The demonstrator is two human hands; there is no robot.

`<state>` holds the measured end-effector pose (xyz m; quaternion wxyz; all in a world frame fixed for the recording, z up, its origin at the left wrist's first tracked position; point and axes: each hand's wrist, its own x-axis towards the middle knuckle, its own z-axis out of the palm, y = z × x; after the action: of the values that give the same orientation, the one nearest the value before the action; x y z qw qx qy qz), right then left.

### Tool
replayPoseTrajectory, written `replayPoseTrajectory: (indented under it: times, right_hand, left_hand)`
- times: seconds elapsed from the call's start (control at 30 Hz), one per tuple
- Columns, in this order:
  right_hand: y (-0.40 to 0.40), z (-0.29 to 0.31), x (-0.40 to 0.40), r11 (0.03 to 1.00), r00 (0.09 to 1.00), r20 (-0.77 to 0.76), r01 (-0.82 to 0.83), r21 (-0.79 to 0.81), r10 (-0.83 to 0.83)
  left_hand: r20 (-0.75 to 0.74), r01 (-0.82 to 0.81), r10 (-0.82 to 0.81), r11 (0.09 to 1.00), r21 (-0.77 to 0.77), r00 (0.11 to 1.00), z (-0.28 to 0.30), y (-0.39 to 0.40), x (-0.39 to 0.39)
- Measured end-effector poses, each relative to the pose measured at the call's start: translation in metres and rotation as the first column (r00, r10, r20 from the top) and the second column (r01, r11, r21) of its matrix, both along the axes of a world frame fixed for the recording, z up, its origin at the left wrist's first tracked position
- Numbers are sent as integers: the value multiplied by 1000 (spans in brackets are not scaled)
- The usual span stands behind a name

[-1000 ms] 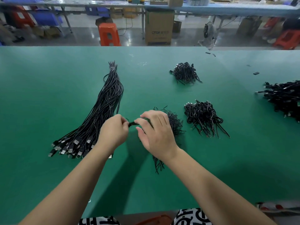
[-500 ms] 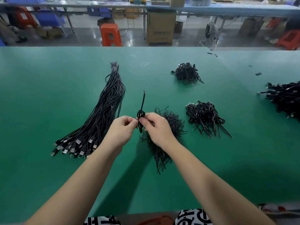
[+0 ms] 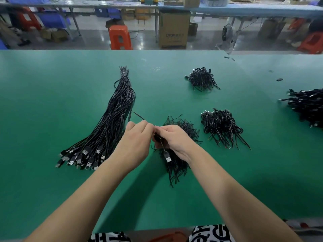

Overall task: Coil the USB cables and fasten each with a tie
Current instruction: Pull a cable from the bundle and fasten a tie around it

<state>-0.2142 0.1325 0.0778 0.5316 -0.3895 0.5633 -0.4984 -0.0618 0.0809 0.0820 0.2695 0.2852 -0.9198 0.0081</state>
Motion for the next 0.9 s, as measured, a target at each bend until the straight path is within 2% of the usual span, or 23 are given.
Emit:
replayPoseTrajectory:
  times: [0.07, 0.17, 0.27, 0.4, 0.47, 0.6, 0.7, 0.77, 0.83, 0.9]
  right_hand:
    - [0, 1, -5, 999, 1000, 24, -11, 34, 10]
    - [-1, 1, -9, 998, 997, 41, 67, 24, -67]
    - [-1, 2, -11, 995, 998, 9, 70, -71, -69]
    - [4, 5, -15, 988, 999, -41, -25, -149, 19]
    - [4, 4, -14, 988, 997, -73, 11, -156, -22]
    - [2, -2, -13, 977, 959, -266, 48, -206, -103]
    - [2, -6, -11, 970, 961, -245, 66, -232, -124]
    - [3, -6, -11, 975, 960, -247, 84, -207, -135]
    - [4, -5, -12, 984, 973, -206, 69, -167, -104]
    - [5, -3, -11, 994, 988, -150, 13, -112, -30]
  left_hand:
    - [-15, 23, -23, 999, 30, 1000, 1, 1, 0]
    - [-130, 46, -11, 963, 265, 991, 2, 7, -4]
    - [-265, 7, 159, 845, 534, 951, 3, 5, -8]
    - [-334, 34, 345, 649, 760, 877, 2, -4, -10]
    - [-353, 71, 365, 602, 795, 861, 2, -5, -10]
    - [-375, 105, 400, 554, 826, 836, 2, -5, -12]
    - [-398, 160, 451, 479, 863, 799, 4, -2, -15]
    - [-389, 131, 422, 522, 843, 819, 6, 0, -16]
    - [-355, 35, 321, 696, 717, 878, 7, 1, -14]
    - [-326, 19, 165, 869, 495, 931, 7, 4, -11]
